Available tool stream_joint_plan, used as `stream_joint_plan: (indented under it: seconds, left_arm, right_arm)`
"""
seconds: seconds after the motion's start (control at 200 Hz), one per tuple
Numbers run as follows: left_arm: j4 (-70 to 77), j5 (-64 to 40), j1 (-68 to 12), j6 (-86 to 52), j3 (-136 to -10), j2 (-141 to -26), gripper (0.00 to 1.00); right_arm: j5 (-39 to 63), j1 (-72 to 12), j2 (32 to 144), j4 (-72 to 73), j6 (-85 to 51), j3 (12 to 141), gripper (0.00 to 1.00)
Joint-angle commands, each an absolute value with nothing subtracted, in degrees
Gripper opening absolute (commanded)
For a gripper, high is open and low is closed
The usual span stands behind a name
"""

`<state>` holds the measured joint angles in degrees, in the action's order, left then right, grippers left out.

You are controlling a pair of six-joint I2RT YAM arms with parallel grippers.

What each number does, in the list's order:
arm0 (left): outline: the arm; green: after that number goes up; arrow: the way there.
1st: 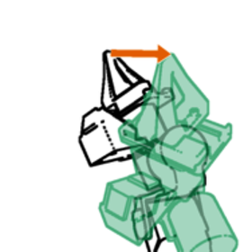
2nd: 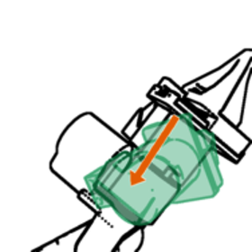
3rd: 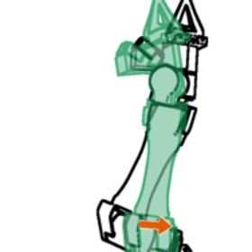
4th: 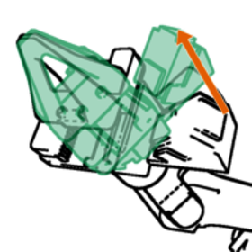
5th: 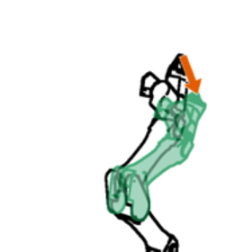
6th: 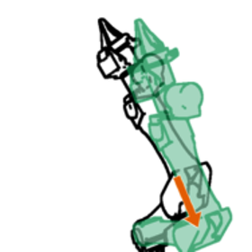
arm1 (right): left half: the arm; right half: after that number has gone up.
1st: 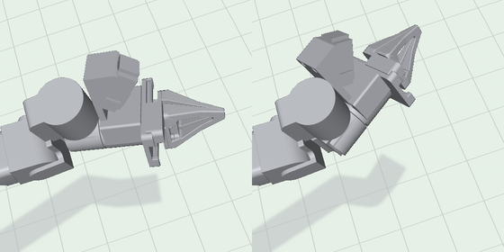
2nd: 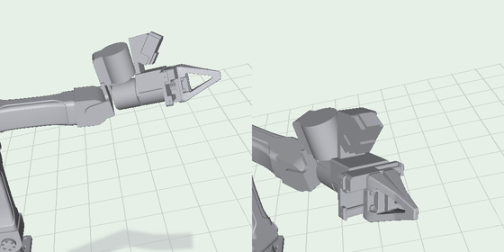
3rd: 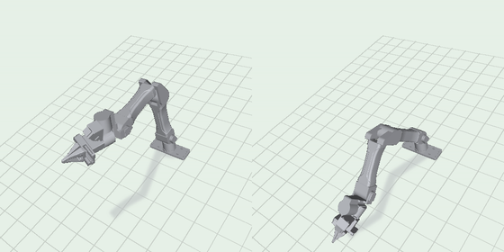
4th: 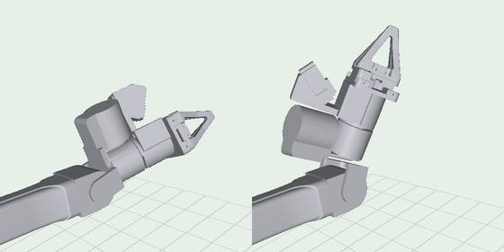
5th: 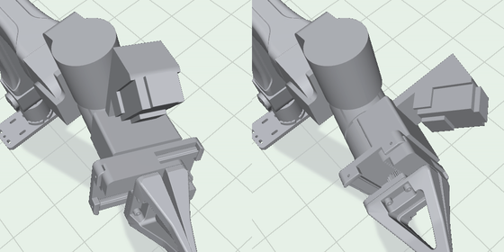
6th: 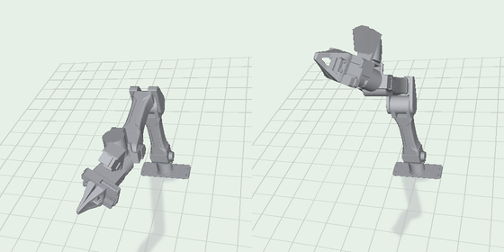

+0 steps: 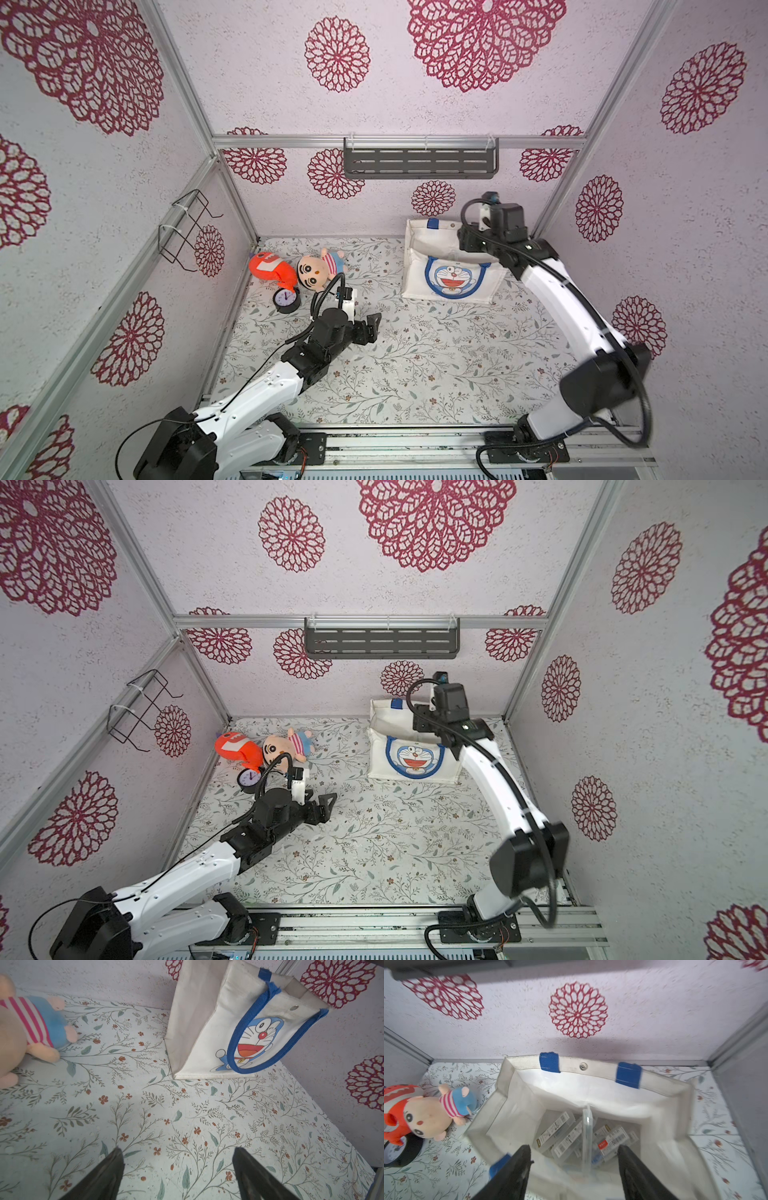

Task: Put the compass set into the canvas bag
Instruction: Place the compass set in the canvas bag, then reset both arms

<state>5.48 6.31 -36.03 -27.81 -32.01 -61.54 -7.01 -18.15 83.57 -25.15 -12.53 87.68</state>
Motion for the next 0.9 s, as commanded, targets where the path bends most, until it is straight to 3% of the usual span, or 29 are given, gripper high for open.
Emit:
stream_joint_plan:
  seconds: [0.0,0.195,0.37,0.51,0.6,0.756,0.836,0.896]
  left_arm:
    - [3.37,8.35,-34.55,-26.36,-33.7,-59.68,0.86]
    - [0.71,11.22,-31.68,-28.83,-33.79,-59.98,0.87]
    - [-1.29,14.82,-29.56,-28.69,-33.22,-60.36,0.87]
    - [-1.31,16.15,-26.83,-28.72,-33.13,-60.1,0.88]
    - [-1.74,16.41,-24.76,-27.82,-33.86,-59.54,0.89]
    - [-6.88,22.58,-19.18,-23.37,-37.48,-59.92,0.91]
    - [-7.76,27.31,-14.8,-20.32,-38.34,-60.1,0.92]
    - [-4.93,28.04,-11.57,-17.06,-37.38,-60.27,0.92]
  right_arm:
    - [-18.28,-18.07,69.68,-14.71,-13.08,70.58,0.7]
    - [-34.02,-16.77,55.16,9.08,-11.42,34.96,0.72]
    - [-40.09,-13.53,60.16,44.55,-5.36,12.72,0.81]
    - [-39.1,-11.54,73.74,57.67,-1.61,11.82,0.84]
    - [-32.43,-9.3,79.56,68.24,1.38,12.34,0.86]
    - [-20.93,-4.99,84.61,62.56,-0.68,16.37,0.85]
    - [-15.66,-1.89,89.0,73.92,-1.66,12.82,0.85]
    - [-15.34,-1.32,87.37,70.4,-2.96,12.98,0.86]
